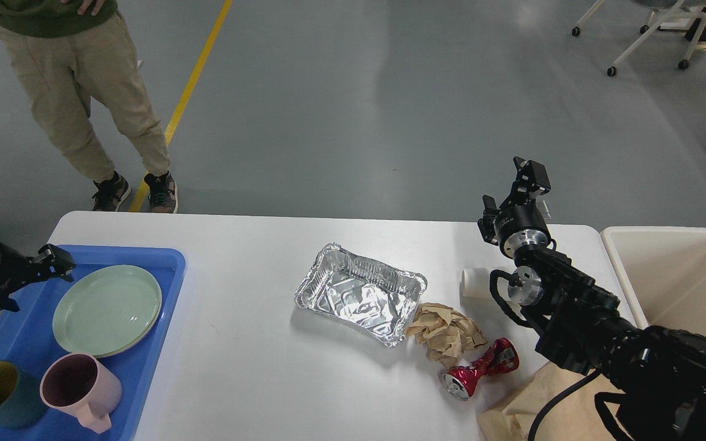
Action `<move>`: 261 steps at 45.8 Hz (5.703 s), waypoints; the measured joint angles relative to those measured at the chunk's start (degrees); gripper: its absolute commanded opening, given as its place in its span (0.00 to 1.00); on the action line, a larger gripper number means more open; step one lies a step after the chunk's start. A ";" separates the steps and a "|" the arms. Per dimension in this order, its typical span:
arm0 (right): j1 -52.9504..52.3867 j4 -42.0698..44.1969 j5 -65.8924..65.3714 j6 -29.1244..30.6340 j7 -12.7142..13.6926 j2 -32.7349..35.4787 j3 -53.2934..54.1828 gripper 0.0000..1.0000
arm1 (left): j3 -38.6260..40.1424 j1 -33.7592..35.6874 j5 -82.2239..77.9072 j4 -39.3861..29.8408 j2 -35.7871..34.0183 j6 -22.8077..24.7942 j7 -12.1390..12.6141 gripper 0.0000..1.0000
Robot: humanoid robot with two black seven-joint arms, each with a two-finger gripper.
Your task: Tidy desktop
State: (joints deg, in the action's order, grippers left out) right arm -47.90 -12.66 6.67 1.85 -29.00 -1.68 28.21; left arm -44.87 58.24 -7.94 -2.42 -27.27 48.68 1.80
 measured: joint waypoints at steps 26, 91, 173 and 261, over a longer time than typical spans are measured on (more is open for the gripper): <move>0.00 0.00 -0.03 0.00 0.00 0.01 0.00 1.00 | 45.05 -4.78 0.82 -0.04 4.63 -32.52 -0.13 0.96; 0.00 0.00 0.00 0.00 0.00 0.01 0.00 1.00 | 75.34 4.96 17.60 -0.56 11.15 -33.75 -6.26 0.96; 0.00 0.00 0.01 0.00 0.00 0.00 0.00 1.00 | 76.19 -8.23 16.91 -0.64 19.23 -33.57 -37.21 0.96; -2.51 0.54 0.00 -0.18 0.54 5.54 0.91 1.00 | 76.22 -9.34 16.86 -0.64 20.16 -33.57 -46.36 0.96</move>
State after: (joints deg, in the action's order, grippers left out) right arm -50.40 -12.12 6.68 1.66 -28.46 3.86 29.13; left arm 31.36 48.90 8.91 -3.06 -7.12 15.12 -44.56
